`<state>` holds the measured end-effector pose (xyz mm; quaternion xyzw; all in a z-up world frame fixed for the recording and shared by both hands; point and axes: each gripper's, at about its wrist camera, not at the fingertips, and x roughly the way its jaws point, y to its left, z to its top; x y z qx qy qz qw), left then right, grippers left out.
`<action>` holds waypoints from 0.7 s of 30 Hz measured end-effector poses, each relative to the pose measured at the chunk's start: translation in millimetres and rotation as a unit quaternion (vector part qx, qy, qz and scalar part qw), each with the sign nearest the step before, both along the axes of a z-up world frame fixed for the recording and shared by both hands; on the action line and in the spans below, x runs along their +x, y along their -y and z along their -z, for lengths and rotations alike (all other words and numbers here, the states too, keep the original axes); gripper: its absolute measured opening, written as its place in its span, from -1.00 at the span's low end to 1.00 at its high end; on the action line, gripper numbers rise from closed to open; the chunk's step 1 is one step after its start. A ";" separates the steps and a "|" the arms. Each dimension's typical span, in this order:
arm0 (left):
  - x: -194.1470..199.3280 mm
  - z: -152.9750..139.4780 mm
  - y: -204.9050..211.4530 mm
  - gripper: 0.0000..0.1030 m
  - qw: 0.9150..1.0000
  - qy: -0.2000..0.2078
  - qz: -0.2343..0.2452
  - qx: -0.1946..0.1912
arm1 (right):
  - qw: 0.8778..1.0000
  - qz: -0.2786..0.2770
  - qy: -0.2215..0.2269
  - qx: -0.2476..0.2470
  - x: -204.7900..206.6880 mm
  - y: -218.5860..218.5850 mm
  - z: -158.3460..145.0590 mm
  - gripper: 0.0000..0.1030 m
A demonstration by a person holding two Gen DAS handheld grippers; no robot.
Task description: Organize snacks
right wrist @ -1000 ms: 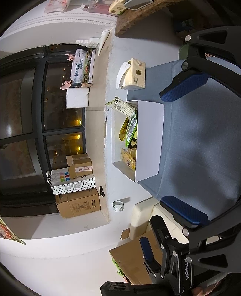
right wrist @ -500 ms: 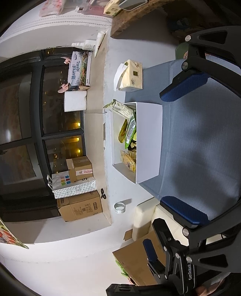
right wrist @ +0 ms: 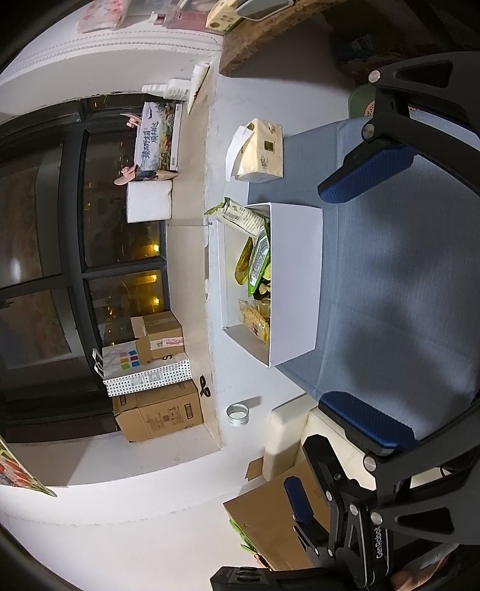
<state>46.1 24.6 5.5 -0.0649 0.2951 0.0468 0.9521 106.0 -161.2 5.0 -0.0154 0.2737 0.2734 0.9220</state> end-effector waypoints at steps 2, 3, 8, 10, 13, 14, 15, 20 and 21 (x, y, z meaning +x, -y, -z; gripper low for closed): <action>-0.1 0.6 -0.4 1.00 1.000 -0.001 -0.001 0.000 | 1.000 0.000 0.000 0.000 -0.3 -0.2 0.1 1.00; 0.0 0.8 -0.5 1.00 1.000 -0.001 -0.002 0.000 | 1.000 0.000 -0.001 0.000 -0.2 -0.3 0.3 1.00; 0.1 1.2 -1.0 1.00 1.000 -0.002 -0.002 0.000 | 1.000 0.000 -0.003 -0.001 -0.2 -0.5 0.7 1.00; 0.1 1.2 -1.1 1.00 1.000 -0.002 -0.002 0.000 | 1.000 -0.001 -0.004 -0.002 -0.1 -0.6 1.2 1.00; -0.6 1.3 -1.2 1.00 1.000 -0.002 -0.003 0.000 | 1.000 -0.001 -0.004 -0.002 -0.6 -1.0 1.5 1.00; -0.6 1.3 -1.3 1.00 1.000 -0.002 -0.002 -0.001 | 1.000 -0.001 -0.004 -0.002 -0.3 -0.9 1.4 1.00; -0.8 1.1 -0.6 1.00 1.000 -0.002 -0.003 -0.001 | 1.000 -0.001 -0.004 -0.001 -0.2 -0.9 1.4 1.00; -0.3 1.2 -1.3 1.00 1.000 -0.003 -0.003 -0.002 | 1.000 -0.002 -0.005 -0.003 -0.2 -1.2 1.8 1.00; -0.4 1.2 -1.1 1.00 1.000 -0.002 -0.003 -0.002 | 1.000 -0.002 -0.005 -0.004 -0.5 -1.7 2.1 1.00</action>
